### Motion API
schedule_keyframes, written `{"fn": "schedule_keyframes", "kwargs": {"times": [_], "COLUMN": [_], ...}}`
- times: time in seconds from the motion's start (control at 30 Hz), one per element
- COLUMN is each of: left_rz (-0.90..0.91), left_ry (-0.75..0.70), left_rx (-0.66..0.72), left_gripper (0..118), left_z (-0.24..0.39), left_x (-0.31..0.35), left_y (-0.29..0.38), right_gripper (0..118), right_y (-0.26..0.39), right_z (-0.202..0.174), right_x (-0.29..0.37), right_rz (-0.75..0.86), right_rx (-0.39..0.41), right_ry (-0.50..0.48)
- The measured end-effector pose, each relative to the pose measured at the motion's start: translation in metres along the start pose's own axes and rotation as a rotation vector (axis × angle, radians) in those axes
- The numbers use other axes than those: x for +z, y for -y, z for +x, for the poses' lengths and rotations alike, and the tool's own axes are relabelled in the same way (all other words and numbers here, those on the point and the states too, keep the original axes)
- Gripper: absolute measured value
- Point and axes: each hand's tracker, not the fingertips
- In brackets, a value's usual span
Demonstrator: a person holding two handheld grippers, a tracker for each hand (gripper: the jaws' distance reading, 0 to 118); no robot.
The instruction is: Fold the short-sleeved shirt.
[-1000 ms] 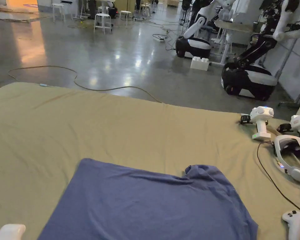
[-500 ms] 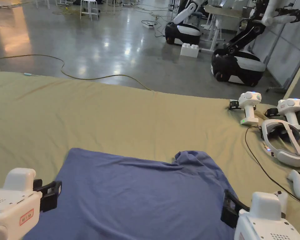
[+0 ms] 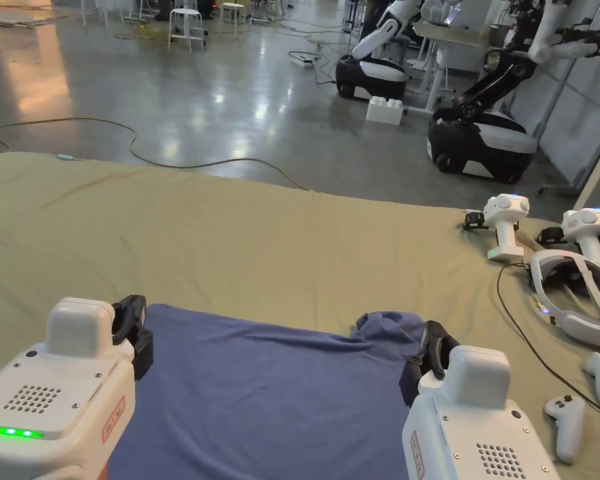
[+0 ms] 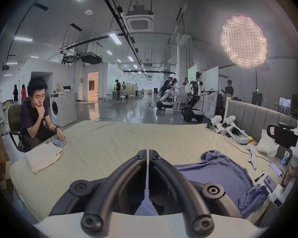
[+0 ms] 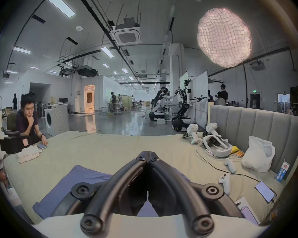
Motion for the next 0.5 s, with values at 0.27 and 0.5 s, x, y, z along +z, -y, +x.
{"fn": "schedule_keyframes", "kwargs": {"times": [0.27, 0.5], "left_rz": [-0.114, -0.493], "left_ry": [-0.005, -0.014], "left_rx": [0.015, 0.022], "left_gripper": [2, 2], "left_z": [-0.031, -0.087], "left_x": [-0.004, -0.004], "left_y": [0.009, 0.051], "right_gripper": [0, 0], "right_y": [0.005, 0.022], "right_z": [0.009, 0.024], "right_x": [-0.004, -0.006], "right_rz": [-0.017, -0.097], "right_rx": [0.005, 0.036], "right_ry": [0.029, 0.035]}}
